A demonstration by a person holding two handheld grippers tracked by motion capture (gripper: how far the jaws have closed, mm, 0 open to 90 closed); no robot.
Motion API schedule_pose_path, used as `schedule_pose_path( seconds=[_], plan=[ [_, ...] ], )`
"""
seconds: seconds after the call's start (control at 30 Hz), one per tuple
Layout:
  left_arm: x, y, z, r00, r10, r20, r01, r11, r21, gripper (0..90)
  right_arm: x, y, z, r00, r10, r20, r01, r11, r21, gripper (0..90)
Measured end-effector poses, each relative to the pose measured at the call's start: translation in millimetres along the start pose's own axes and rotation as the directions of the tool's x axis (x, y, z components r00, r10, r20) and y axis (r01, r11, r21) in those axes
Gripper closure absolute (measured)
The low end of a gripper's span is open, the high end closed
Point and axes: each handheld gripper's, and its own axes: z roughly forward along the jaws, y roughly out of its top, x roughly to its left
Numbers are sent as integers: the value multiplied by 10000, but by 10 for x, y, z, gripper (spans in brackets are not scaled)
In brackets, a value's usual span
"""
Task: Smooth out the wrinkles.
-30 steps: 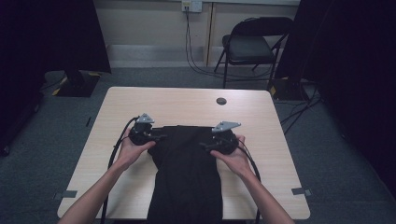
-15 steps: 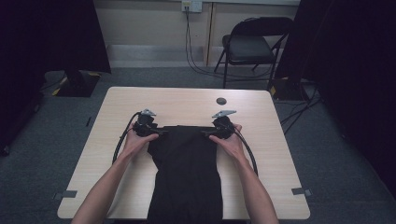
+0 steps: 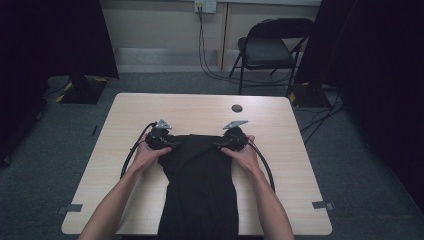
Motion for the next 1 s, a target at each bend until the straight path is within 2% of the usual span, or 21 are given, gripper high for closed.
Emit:
schedule_pose_path(
  seconds=[0.13,0.17,0.23,0.33,0.4,0.47,0.57,0.67,0.73,0.83,0.9,0.97,1.0],
  plan=[
    [-14,1,-5,9982,-434,417,432,9990,59,760,44,-12,-23,9998,-8,-187,6,10000,-90,547],
    [-17,-6,-4,9971,-594,473,595,9982,-2,809,55,-16,-26,9996,1,-300,-5,9999,-138,608],
    [-18,-12,-7,9954,-821,500,824,9966,-31,851,86,-15,-29,9992,-24,-389,17,9999,-161,698],
    [-20,-2,-27,9946,-938,447,942,9955,-65,862,111,-1,-37,9989,44,-458,-52,9998,-177,796],
    [-22,5,-58,9940,-960,533,971,9951,-196,864,110,24,-48,9987,231,-464,-238,9996,-151,819],
    [-14,28,-109,9936,-967,590,991,9943,-394,865,116,42,-69,9985,194,-503,-204,9996,-188,828],
    [24,68,-208,9901,-1231,675,1294,9866,-993,866,100,78,-133,9981,330,-530,-356,9982,-491,834],
    [55,110,-297,9902,-1243,632,1310,9845,-1164,867,84,142,-227,9976,437,-528,-483,9948,-892,834],
    [49,144,-354,9897,-1275,653,1358,9801,-1447,867,89,212,-301,9981,383,-473,-433,9930,-1100,834],
    [26,195,-413,9920,-1140,546,1215,9790,-1634,867,94,305,-394,9984,332,-466,-395,9892,-1415,836],
    [21,278,-521,9919,-1198,424,1261,9689,-2128,867,96,373,-465,9987,293,-410,-357,9857,-1648,838],
    [19,298,-558,9914,-1249,402,1308,9643,-2302,867,98,419,-518,9987,329,-383,-394,9824,-1827,840],
    [19,304,-564,9921,-1204,353,1253,9655,-2284,868,99,438,-543,9987,336,-389,-405,9800,-1947,841]
  ],
)
